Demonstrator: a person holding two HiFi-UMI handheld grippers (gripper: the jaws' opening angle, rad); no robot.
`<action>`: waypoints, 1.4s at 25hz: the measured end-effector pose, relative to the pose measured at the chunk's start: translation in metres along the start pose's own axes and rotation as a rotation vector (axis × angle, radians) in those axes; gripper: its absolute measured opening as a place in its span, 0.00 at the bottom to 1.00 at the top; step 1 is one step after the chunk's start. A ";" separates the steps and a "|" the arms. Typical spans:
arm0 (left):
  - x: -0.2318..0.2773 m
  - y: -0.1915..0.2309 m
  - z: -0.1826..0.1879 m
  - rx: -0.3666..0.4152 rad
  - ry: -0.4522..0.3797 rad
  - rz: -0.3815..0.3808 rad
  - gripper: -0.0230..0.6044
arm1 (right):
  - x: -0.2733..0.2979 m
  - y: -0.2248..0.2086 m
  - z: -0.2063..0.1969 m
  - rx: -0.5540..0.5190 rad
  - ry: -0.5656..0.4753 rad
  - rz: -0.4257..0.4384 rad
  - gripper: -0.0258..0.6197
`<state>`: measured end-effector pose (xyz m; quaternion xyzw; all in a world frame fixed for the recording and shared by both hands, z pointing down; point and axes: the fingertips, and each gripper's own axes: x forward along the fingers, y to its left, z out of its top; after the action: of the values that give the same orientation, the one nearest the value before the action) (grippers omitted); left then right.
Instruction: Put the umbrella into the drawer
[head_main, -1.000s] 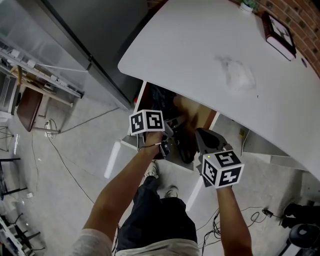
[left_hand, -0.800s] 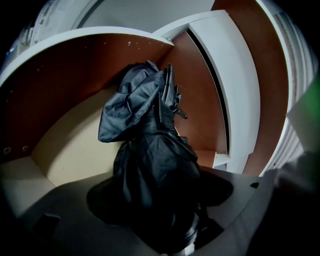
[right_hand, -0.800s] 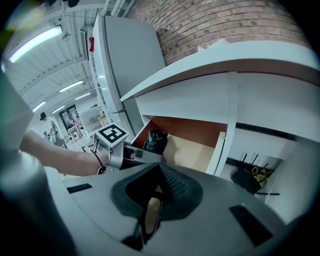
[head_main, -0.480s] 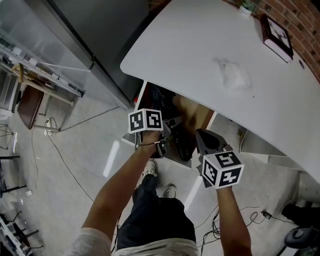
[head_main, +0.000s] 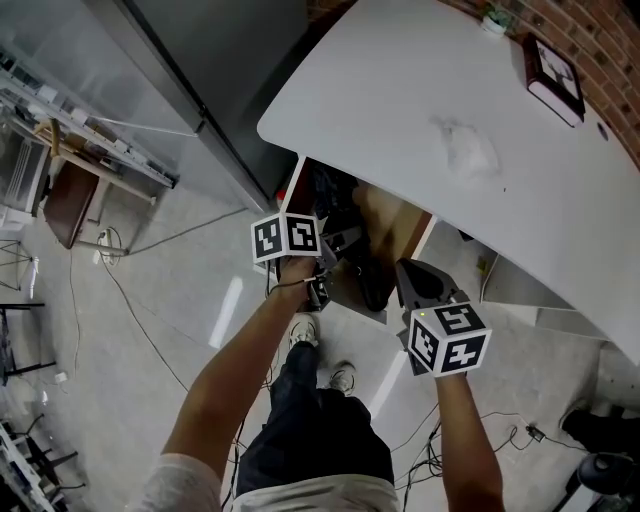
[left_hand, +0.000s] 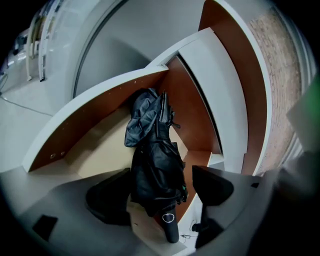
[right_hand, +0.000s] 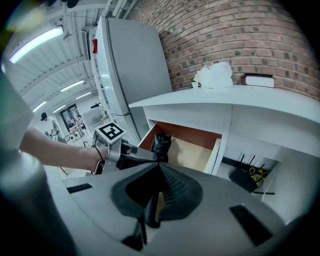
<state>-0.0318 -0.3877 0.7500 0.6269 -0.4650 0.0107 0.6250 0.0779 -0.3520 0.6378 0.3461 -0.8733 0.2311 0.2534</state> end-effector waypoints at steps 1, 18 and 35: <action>-0.003 -0.002 0.000 0.001 -0.005 0.003 0.64 | -0.002 0.001 0.000 0.000 0.001 0.001 0.05; -0.103 -0.064 -0.009 0.043 -0.047 0.012 0.57 | -0.066 0.046 0.050 0.000 -0.032 0.013 0.04; -0.192 -0.178 -0.019 0.262 -0.139 -0.031 0.40 | -0.151 0.055 0.096 0.025 -0.118 -0.015 0.04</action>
<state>-0.0239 -0.3018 0.5025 0.7094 -0.4919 0.0181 0.5045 0.1061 -0.2979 0.4606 0.3687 -0.8811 0.2193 0.1988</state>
